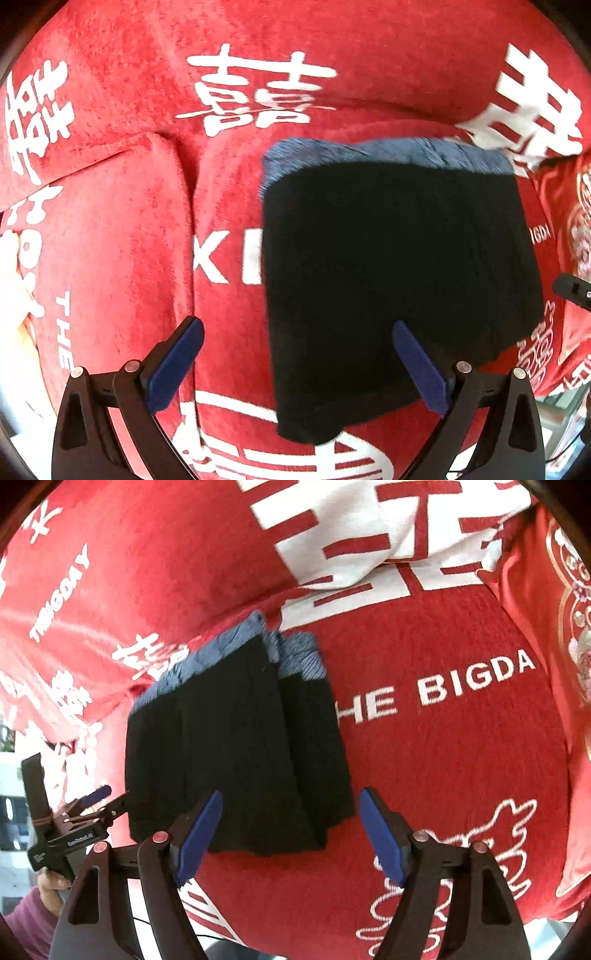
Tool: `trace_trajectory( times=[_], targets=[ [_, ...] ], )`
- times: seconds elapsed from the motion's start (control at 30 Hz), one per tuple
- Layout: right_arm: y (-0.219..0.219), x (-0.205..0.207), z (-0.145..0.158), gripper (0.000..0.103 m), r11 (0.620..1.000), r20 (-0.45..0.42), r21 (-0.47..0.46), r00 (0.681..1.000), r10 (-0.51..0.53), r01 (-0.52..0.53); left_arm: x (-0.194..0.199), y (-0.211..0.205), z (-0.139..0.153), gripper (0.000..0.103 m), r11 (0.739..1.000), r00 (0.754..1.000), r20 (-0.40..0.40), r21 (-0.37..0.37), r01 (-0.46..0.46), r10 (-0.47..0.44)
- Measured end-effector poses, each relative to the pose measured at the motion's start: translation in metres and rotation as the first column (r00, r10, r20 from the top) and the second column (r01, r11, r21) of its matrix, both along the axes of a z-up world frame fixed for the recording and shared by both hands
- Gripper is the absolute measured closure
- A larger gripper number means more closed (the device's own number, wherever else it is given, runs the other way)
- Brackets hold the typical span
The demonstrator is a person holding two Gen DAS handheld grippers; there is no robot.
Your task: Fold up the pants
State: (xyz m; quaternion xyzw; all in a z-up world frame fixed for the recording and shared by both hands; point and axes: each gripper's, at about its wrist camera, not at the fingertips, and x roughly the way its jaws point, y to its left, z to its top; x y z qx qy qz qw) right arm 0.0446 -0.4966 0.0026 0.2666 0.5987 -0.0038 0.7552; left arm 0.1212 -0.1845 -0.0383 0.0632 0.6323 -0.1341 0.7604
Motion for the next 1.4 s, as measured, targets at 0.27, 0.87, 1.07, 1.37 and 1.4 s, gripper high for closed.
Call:
trace_trajectory(
  times=[0.27,0.87,1.07,1.37,1.4],
  targets=[
    [-0.021,0.019,-0.017,0.021,0.997,-0.008,0.069,0.999,0.035,-0.035,0.015,0.007,-0.007,0.001,0.996,0.998,-0.026,-0.075,-0.052,0.05],
    [-0.029,0.066,-0.092,0.019,0.893,0.049,0.416,0.984,0.169,-0.174,0.044,-0.015,-0.059,0.0,0.948,0.99,-0.134,-0.318,0.006,-0.051],
    [-0.031,0.068,-0.104,0.017,0.864,0.058,0.481,0.989,0.137,-0.148,0.041,-0.012,-0.066,0.0,0.937,0.987,-0.162,-0.344,-0.055,-0.002],
    [-0.032,0.066,-0.104,0.036,0.88,0.01,0.459,0.991,0.134,-0.123,0.029,-0.011,-0.062,0.008,0.928,0.985,-0.142,-0.345,-0.138,0.094],
    [-0.032,0.066,-0.102,0.041,0.881,0.008,0.458,0.992,0.129,-0.118,0.027,-0.011,-0.059,0.009,0.928,0.987,-0.128,-0.346,-0.136,0.097]
  ],
)
